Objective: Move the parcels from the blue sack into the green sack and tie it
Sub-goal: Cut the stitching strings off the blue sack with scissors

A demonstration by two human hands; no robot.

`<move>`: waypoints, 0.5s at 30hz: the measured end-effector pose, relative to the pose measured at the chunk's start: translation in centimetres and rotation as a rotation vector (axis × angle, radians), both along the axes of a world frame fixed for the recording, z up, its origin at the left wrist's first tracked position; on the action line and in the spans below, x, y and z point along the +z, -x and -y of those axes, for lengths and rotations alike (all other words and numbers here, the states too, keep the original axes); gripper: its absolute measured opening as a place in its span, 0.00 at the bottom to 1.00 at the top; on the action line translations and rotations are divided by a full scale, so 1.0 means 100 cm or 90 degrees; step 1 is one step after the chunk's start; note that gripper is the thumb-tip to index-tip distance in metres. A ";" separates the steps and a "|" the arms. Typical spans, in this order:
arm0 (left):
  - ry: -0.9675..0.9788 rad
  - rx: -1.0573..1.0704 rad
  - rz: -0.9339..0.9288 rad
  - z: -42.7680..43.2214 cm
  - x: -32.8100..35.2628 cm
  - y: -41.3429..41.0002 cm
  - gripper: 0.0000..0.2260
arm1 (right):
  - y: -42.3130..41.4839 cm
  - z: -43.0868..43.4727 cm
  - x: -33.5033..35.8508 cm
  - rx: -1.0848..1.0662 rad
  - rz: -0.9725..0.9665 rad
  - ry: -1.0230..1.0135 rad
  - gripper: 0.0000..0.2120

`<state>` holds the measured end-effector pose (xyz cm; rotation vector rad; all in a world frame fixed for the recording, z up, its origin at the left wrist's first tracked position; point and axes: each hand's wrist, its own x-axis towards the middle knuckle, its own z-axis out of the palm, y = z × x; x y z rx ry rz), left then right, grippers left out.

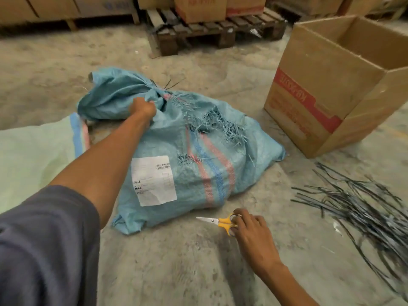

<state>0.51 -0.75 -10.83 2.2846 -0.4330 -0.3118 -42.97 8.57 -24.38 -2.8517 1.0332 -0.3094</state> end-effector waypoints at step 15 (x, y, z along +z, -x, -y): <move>0.312 -0.199 -0.543 -0.006 0.124 0.013 0.13 | -0.114 0.136 0.224 0.004 0.062 0.129 0.10</move>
